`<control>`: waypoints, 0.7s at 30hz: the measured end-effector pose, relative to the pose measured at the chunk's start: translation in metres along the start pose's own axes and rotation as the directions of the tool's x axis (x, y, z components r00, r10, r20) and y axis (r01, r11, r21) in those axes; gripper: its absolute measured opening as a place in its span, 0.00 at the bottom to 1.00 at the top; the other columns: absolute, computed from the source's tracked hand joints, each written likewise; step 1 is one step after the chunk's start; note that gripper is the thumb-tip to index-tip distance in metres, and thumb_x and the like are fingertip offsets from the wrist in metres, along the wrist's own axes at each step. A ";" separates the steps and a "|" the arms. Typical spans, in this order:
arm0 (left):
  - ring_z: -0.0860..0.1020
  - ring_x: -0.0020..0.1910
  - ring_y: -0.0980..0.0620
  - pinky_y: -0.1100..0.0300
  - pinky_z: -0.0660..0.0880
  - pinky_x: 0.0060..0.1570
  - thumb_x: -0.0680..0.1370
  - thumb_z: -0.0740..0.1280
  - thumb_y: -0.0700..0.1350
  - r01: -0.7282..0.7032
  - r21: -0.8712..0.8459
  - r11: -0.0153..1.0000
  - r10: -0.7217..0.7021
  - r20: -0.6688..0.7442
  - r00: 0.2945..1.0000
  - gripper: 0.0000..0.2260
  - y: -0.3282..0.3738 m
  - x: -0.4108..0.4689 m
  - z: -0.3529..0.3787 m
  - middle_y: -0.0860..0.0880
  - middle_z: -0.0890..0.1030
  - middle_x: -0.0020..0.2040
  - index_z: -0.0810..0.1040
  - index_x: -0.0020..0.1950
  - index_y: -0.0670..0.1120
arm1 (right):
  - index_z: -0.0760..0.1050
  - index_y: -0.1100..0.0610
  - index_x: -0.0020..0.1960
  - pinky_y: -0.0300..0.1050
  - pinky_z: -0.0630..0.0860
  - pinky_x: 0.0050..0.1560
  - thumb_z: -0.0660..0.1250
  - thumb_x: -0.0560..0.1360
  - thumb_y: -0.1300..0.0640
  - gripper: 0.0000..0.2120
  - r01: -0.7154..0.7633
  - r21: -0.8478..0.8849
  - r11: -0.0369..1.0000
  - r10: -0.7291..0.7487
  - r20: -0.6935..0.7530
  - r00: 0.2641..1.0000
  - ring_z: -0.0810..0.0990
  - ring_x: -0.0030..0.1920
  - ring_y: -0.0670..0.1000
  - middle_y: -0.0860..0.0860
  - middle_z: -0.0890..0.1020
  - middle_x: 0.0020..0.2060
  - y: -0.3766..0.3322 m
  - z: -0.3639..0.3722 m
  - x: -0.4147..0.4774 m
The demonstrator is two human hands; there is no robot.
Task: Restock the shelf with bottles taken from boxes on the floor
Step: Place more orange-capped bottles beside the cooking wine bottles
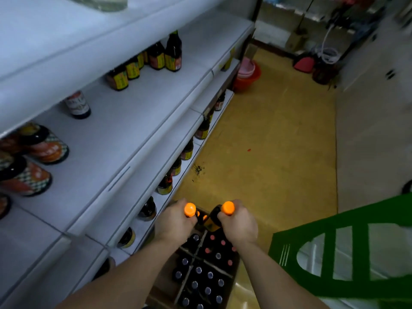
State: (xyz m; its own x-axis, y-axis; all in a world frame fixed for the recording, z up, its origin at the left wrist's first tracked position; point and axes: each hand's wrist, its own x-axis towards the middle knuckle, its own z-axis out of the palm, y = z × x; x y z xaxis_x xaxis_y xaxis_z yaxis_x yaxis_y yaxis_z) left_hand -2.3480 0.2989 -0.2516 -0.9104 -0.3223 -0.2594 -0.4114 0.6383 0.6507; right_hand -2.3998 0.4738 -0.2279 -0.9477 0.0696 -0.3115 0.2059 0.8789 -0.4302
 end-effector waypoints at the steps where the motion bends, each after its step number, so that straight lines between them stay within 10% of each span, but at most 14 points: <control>1: 0.79 0.40 0.46 0.49 0.79 0.40 0.74 0.70 0.51 0.000 -0.011 1.000 0.000 -0.009 1.000 0.08 0.007 -0.004 -0.006 0.52 0.80 0.38 0.72 0.45 0.51 | 0.72 0.49 0.49 0.47 0.76 0.39 0.71 0.75 0.46 0.10 -0.004 0.016 1.000 0.004 -0.010 1.000 0.80 0.43 0.55 0.47 0.81 0.40 -0.002 -0.010 -0.005; 21: 0.78 0.37 0.52 0.54 0.75 0.35 0.72 0.71 0.51 -0.215 -0.104 0.971 0.190 -0.212 0.959 0.08 0.118 -0.047 -0.097 0.52 0.79 0.35 0.73 0.42 0.52 | 0.75 0.53 0.40 0.49 0.70 0.33 0.74 0.71 0.49 0.11 0.200 0.337 0.920 -0.146 -0.178 0.973 0.78 0.35 0.55 0.52 0.80 0.33 -0.018 -0.141 -0.059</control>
State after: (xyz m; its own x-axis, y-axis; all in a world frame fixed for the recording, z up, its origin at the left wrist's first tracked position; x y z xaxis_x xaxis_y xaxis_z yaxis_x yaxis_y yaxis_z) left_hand -2.3492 0.3219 -0.0931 -0.9415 -0.3360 0.0258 -0.1992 0.6167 0.7616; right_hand -2.3824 0.5208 -0.0825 -0.9958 0.0232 -0.0888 0.0818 0.6632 -0.7440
